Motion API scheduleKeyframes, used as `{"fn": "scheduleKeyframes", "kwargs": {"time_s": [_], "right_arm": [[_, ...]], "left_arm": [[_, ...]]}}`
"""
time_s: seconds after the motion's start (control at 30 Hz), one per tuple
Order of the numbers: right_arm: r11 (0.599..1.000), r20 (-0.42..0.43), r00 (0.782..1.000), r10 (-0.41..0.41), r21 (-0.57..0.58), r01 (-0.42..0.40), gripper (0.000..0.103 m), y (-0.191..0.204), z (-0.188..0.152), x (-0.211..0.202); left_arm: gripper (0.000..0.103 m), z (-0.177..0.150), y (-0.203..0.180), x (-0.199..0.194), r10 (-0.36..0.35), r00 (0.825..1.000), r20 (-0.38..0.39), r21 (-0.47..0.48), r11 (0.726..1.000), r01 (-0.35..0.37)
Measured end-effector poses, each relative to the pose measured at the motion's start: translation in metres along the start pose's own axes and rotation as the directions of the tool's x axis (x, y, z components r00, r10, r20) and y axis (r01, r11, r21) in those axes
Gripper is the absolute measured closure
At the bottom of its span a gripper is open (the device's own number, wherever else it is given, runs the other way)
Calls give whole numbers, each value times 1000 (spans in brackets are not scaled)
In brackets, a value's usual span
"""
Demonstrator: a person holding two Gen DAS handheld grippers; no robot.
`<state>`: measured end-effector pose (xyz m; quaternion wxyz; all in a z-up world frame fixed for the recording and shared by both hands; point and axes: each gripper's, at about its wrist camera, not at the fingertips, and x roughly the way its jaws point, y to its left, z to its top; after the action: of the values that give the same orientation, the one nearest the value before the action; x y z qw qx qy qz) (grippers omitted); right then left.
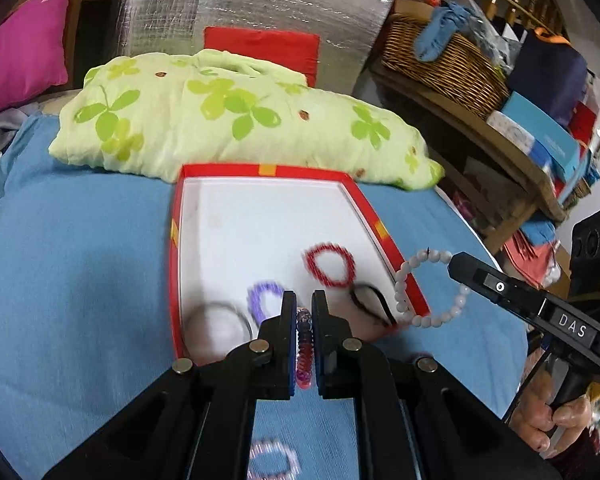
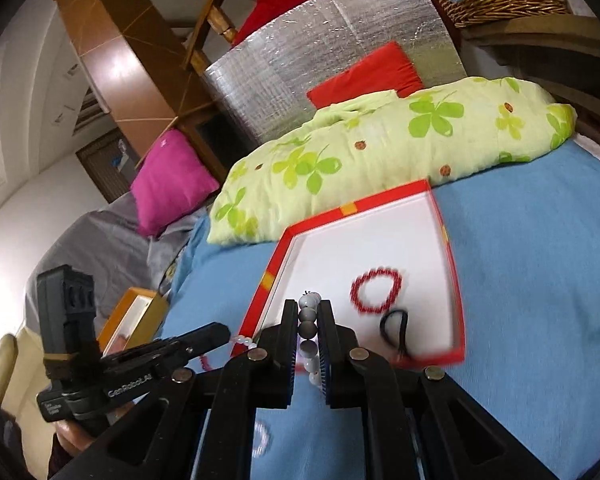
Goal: Organize jewelry
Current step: 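Carry both bracelets into the red box and open both grippers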
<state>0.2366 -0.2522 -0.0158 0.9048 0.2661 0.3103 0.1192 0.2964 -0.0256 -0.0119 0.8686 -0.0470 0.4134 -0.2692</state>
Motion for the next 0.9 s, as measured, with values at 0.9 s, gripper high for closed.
{"fn": "scheduleKeyframes", "kwargs": {"time_s": [0.9], "right_arm": [[972,-137,990,22,234,11,92,-51,65,184]], "left_arm": [[95,52,54,118,35,991,-128,-80,996,-45]]}}
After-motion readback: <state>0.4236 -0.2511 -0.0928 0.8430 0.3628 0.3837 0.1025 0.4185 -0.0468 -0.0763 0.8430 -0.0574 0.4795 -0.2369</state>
